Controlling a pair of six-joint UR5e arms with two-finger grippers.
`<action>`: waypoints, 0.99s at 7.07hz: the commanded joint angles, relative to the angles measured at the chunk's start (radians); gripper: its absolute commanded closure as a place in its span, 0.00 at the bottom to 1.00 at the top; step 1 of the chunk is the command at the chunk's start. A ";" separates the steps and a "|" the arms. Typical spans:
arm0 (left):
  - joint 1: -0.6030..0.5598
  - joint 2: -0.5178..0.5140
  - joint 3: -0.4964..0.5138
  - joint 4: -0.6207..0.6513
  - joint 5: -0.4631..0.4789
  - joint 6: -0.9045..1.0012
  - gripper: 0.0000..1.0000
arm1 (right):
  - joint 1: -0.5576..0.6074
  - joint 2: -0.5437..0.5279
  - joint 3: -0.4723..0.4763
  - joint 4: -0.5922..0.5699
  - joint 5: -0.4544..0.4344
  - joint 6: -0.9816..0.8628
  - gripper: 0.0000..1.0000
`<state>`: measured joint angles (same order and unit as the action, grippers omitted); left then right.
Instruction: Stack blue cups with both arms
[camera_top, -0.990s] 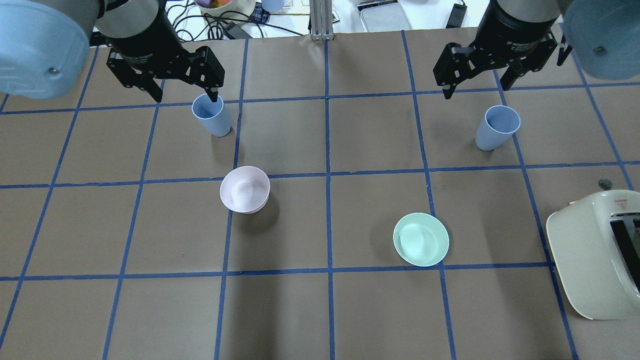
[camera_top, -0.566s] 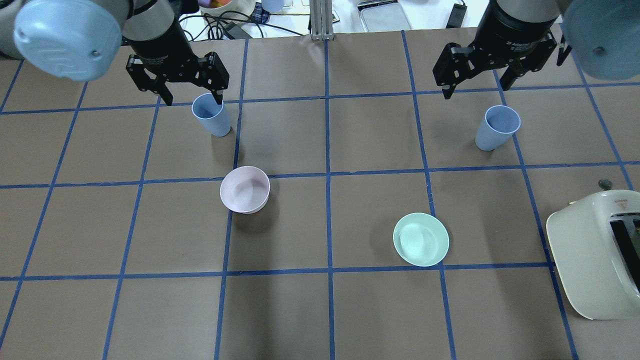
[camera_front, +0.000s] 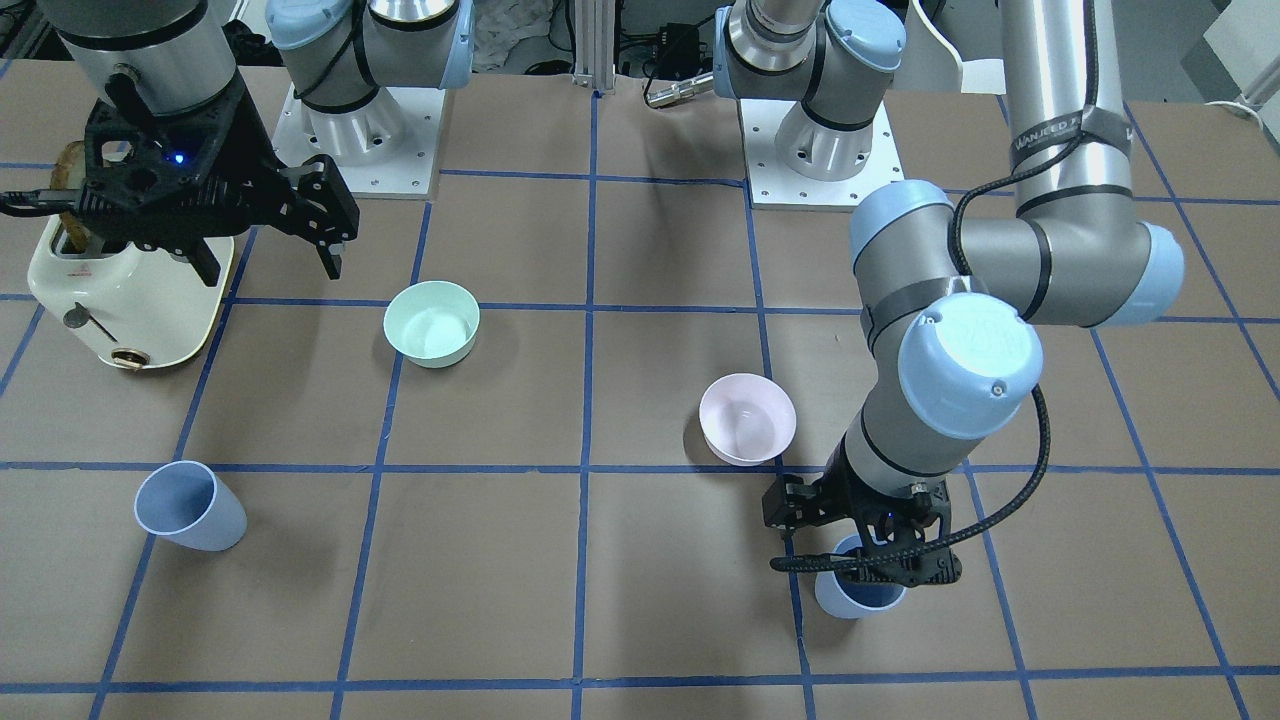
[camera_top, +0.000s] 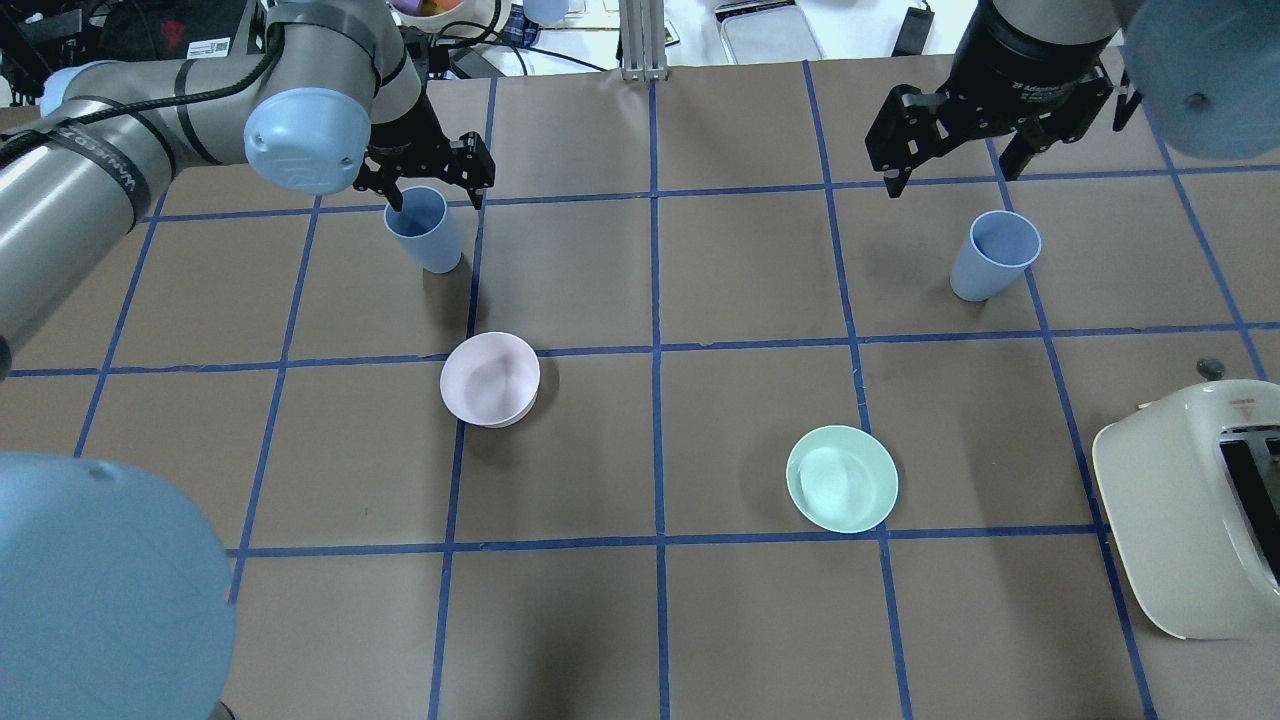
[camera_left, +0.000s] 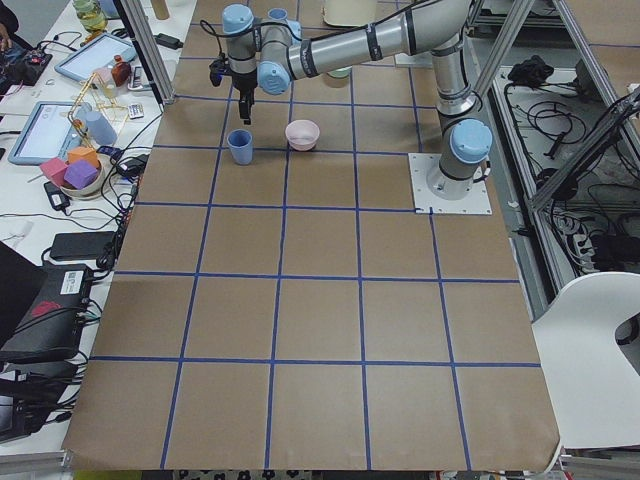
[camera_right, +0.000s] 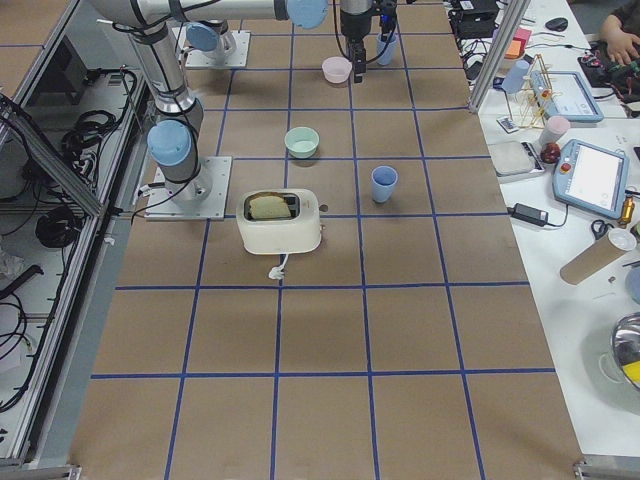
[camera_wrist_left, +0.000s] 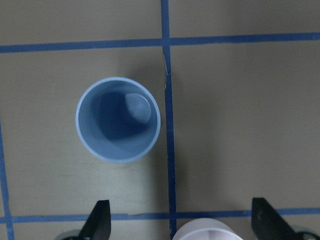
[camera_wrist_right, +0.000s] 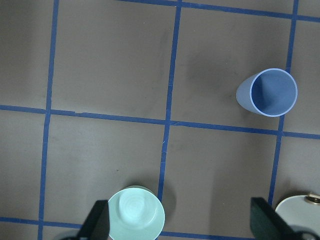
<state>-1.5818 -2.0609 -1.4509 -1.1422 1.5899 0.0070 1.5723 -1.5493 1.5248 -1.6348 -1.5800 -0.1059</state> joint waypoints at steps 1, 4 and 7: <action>0.012 -0.057 0.006 0.032 0.040 0.007 0.00 | 0.002 0.000 0.002 0.000 0.000 0.000 0.00; 0.014 -0.094 0.004 0.122 0.039 0.011 0.50 | 0.002 0.003 0.005 0.001 0.000 -0.002 0.00; -0.003 -0.081 0.004 0.127 0.032 -0.005 1.00 | -0.038 0.054 0.015 -0.002 -0.002 -0.002 0.00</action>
<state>-1.5749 -2.1515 -1.4476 -1.0173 1.6283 0.0135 1.5523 -1.5164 1.5359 -1.6364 -1.5794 -0.1080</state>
